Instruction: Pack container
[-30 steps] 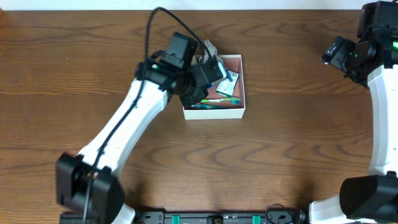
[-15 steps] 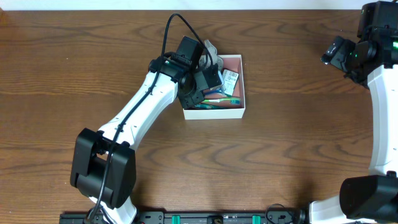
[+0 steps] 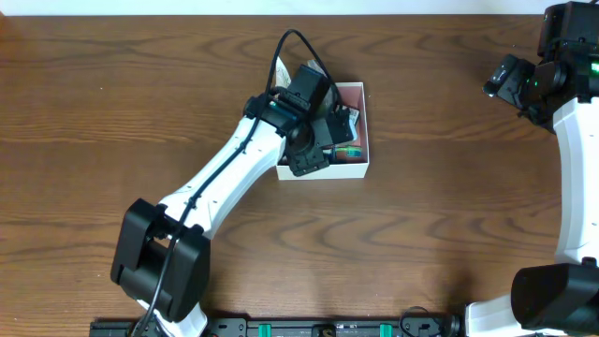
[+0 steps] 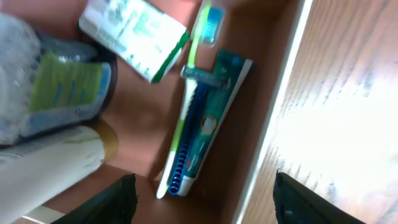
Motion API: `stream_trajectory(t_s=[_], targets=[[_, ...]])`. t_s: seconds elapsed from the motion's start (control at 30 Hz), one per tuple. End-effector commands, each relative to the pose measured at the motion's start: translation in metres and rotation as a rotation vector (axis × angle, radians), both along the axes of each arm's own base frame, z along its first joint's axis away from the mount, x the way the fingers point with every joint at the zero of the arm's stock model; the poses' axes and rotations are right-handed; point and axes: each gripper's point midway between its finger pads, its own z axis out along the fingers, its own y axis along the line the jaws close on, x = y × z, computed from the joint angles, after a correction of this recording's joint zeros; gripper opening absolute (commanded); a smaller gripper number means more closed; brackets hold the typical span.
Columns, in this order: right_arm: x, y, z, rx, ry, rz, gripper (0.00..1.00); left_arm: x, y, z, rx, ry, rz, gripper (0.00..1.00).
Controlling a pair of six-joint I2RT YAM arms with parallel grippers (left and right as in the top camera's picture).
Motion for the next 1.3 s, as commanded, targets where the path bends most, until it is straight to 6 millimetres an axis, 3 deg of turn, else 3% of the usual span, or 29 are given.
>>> stream_trajectory(t_s=[0.0,0.07,0.17,0.2,0.4,0.63,0.73,1.03,1.27], targets=[[0.000,-0.002,0.000,0.001,-0.002,-0.013,0.99,-0.010,-0.011,0.046,-0.067,-0.090,-0.016,0.71],[0.000,-0.002,0.000,0.001,-0.002,-0.013,0.99,-0.019,-0.014,0.066,-0.095,-0.128,-0.032,0.73],[0.000,-0.002,0.000,0.001,-0.002,-0.013,0.99,-0.032,-0.017,0.103,-0.159,-0.188,-0.022,0.95],[0.000,-0.002,0.000,0.001,-0.002,-0.013,0.99,-0.034,-0.015,0.114,-0.185,-0.201,0.011,0.98],[0.000,-0.002,0.000,0.001,-0.002,-0.013,0.99,-0.042,0.027,0.171,-0.292,-0.283,0.379,0.98],[0.000,-0.002,0.000,0.001,-0.002,-0.013,0.99,-0.083,0.071,0.207,-0.295,-0.352,0.424,0.98],[0.000,-0.002,0.000,0.001,-0.002,-0.013,0.99,-0.106,0.089,0.209,-0.275,-0.335,0.425,0.98],[0.000,-0.002,0.000,0.001,-0.002,-0.013,0.99,-0.190,0.151,0.179,-0.117,-0.133,0.527,0.98],[0.000,-0.002,0.000,0.001,-0.002,-0.013,0.99,-0.214,0.169,0.190,-0.307,-0.079,0.819,0.98]])
